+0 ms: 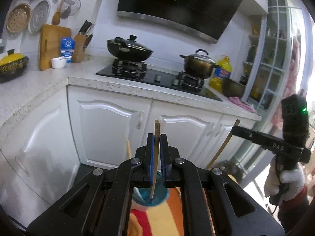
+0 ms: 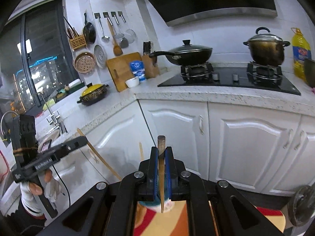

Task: Organize utensils
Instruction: 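Carry both chopsticks over the holder and drop them inside, then move both open grippers back over the remaining chopsticks and fork, then grasp a wooden chopstick with the left gripper while the right gripper grasps the metal fork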

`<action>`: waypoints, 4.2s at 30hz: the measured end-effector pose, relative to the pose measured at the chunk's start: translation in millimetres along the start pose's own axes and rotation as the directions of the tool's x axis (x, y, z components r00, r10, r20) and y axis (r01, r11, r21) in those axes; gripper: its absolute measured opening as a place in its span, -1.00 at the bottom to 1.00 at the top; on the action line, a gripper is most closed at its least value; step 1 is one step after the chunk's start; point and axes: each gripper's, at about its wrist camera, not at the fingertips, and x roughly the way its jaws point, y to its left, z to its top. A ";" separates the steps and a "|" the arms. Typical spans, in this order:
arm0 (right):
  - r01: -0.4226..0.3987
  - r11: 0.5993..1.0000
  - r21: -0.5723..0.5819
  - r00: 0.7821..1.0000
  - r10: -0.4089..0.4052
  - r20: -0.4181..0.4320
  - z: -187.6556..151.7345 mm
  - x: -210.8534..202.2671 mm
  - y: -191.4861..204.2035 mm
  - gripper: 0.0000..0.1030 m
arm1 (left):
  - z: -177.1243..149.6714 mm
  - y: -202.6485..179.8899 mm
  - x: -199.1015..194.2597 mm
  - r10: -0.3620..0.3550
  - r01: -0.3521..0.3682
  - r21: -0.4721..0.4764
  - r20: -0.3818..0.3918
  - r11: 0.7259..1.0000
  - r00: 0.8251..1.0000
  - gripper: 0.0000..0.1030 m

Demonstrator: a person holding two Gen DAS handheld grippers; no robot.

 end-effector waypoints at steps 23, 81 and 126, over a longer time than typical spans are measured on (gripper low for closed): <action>0.011 0.976 0.220 0.984 0.029 -0.178 -58.4 119.0 -62.1 -0.87 | -62.5 26.4 95.4 0.116 -0.123 -0.028 -0.184 0.992 0.976 -0.92; 0.298 0.944 0.141 0.907 -0.234 -0.351 -199.8 11.0 -107.5 -0.20 | -169.3 -84.5 93.5 0.079 -0.065 0.054 -0.316 0.996 0.945 -0.11; 0.275 0.902 0.332 0.887 -0.105 -0.449 -268.8 29.4 -161.6 -0.38 | -213.1 -89.7 144.2 0.034 -0.028 0.019 -0.478 0.999 0.878 -0.11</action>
